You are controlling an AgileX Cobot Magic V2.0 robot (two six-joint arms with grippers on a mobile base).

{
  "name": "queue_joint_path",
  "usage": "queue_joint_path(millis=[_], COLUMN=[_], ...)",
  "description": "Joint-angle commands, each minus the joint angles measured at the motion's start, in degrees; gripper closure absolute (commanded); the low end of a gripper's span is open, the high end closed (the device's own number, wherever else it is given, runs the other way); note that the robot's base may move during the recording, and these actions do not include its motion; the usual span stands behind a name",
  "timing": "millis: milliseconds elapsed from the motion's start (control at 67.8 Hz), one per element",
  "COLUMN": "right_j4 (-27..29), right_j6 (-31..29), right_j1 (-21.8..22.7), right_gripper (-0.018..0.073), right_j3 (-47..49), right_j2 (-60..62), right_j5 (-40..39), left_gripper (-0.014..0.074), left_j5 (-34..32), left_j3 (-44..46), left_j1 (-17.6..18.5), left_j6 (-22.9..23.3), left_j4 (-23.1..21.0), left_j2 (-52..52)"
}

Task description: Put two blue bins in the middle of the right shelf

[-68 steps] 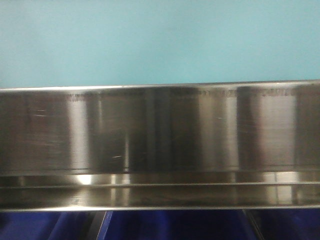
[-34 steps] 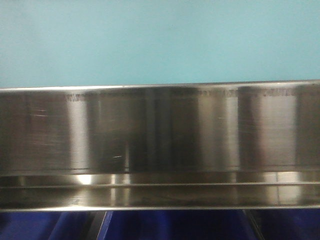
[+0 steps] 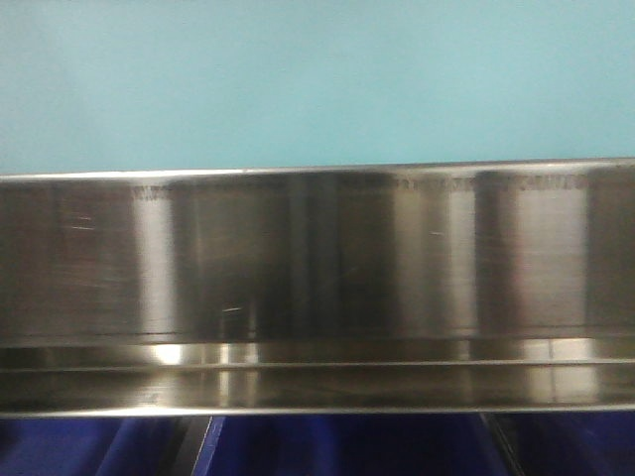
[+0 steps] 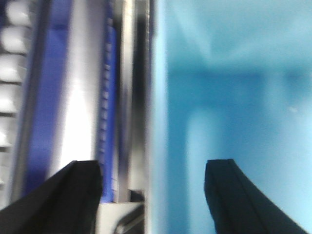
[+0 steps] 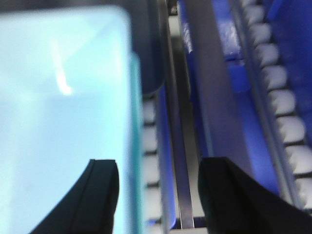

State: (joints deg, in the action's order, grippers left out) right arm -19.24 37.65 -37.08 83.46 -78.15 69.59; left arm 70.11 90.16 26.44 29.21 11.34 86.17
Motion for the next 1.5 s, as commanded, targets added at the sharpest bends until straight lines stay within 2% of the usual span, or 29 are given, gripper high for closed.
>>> queue_joint_path(millis=[0, 369, 634, 1312, 1489], right_j4=[0.19, 4.1, 4.09, 4.84, 4.84], right_j6=[-0.38, -0.94, -1.34, -1.51, -2.73], right_j1=[-1.71, -2.52, -2.52, -2.52, -2.52], right_gripper=[0.0291, 0.0291, 0.0291, 0.0291, 0.0291], right_j3=[0.58, 0.35, -2.73, -3.46, -3.59], right_j2=[0.56, 0.56, 1.02, 2.54, 2.73], right_j5=[0.37, 0.37, 0.37, 0.37, 0.37], left_gripper=[0.0237, 0.0239, 0.0239, 0.0241, 0.0285], left_j5=[-0.15, -0.15, -0.15, -0.15, -0.15], left_j3=[0.09, -0.99, -6.36, -6.47, -6.47], left_j1=[0.04, 0.14, 0.14, 0.14, 0.14], left_j6=[-0.75, -1.04, -1.3, -1.96, -2.09], left_j4=[-3.31, -4.63, -4.76, -4.22, -4.13], left_j2=[-0.89, -1.01, -2.96, -3.23, -3.23])
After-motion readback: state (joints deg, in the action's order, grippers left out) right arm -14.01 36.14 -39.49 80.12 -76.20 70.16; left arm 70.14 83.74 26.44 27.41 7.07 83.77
